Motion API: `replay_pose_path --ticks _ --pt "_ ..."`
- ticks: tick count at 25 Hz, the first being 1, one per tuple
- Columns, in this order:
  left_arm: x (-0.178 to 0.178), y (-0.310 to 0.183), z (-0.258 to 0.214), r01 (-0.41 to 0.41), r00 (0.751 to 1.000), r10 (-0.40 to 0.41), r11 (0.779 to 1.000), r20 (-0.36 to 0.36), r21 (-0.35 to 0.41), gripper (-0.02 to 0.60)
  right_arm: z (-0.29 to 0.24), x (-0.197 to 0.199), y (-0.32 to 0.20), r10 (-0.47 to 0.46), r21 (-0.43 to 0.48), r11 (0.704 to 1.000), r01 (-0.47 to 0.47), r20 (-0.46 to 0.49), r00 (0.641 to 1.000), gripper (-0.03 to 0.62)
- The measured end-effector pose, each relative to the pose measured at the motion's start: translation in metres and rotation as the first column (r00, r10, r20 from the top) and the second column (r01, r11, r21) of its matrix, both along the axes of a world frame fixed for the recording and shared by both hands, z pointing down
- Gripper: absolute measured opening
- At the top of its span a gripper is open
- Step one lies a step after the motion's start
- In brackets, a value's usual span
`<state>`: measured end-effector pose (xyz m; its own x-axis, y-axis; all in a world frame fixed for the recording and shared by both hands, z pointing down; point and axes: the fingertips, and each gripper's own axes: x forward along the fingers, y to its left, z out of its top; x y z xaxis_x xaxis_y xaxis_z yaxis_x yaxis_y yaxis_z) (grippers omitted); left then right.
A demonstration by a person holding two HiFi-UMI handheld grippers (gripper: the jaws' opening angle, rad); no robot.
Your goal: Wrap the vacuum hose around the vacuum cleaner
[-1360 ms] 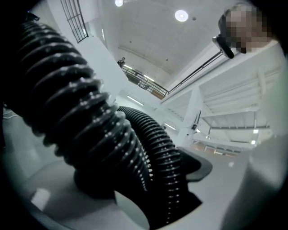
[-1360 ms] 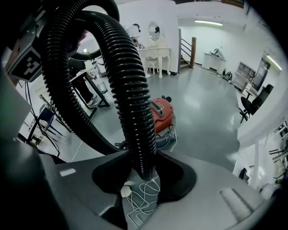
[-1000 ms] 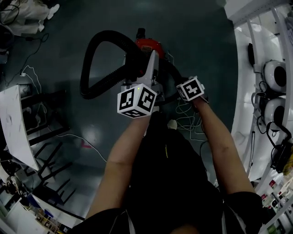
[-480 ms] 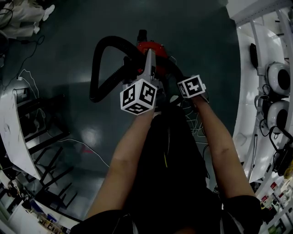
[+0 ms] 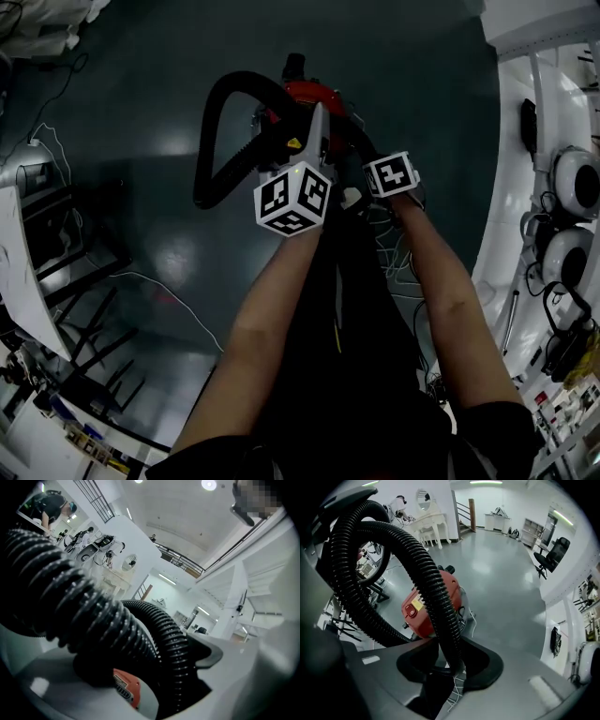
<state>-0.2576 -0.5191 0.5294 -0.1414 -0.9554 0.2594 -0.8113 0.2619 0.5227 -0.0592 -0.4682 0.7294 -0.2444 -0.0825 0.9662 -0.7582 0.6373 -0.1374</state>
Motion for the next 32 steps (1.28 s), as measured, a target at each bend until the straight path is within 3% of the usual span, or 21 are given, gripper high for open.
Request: replay_pose_path --ticks 6,8,10,12,14,22,26,32 --pt "-0.007 -0.002 0.025 0.047 0.998 -0.045 0.998 0.041 -0.042 0.469 0.012 -0.004 -0.018 0.004 0.024 1.0 -0.004 0.01 1.0 0.124" --pt "-0.004 -0.001 0.043 0.043 0.998 -0.038 0.993 0.05 -0.105 0.462 0.004 -0.02 -0.029 0.063 0.044 0.997 -0.067 0.101 0.993 -0.005" --pt "0.004 0.003 0.066 0.037 0.999 -0.033 0.986 0.025 -0.164 0.434 -0.008 -0.05 -0.04 0.022 0.077 0.996 -0.037 0.189 0.982 -0.005" --pt "0.012 0.009 0.086 0.041 0.999 -0.047 0.982 -0.028 -0.185 0.419 -0.013 -0.076 -0.045 -0.107 0.126 0.989 0.083 0.199 0.974 -0.003" --pt "0.017 0.011 0.098 0.036 0.998 -0.045 0.979 -0.041 -0.199 0.414 -0.009 -0.089 -0.05 -0.178 0.154 0.977 0.149 0.197 0.964 -0.003" --pt "0.001 -0.005 0.106 0.017 1.0 -0.016 0.982 0.007 -0.187 0.431 0.007 -0.092 -0.058 -0.168 0.127 0.982 0.141 0.236 0.957 -0.003" --pt "-0.005 -0.009 0.114 0.013 1.0 -0.016 0.981 -0.015 -0.195 0.436 0.009 -0.093 -0.061 -0.18 0.134 0.98 0.149 0.258 0.949 -0.003" --pt "-0.005 -0.018 0.123 0.006 1.0 -0.01 0.979 -0.023 -0.202 0.44 0.003 -0.092 -0.058 -0.235 0.171 0.968 0.183 0.361 0.902 -0.002"
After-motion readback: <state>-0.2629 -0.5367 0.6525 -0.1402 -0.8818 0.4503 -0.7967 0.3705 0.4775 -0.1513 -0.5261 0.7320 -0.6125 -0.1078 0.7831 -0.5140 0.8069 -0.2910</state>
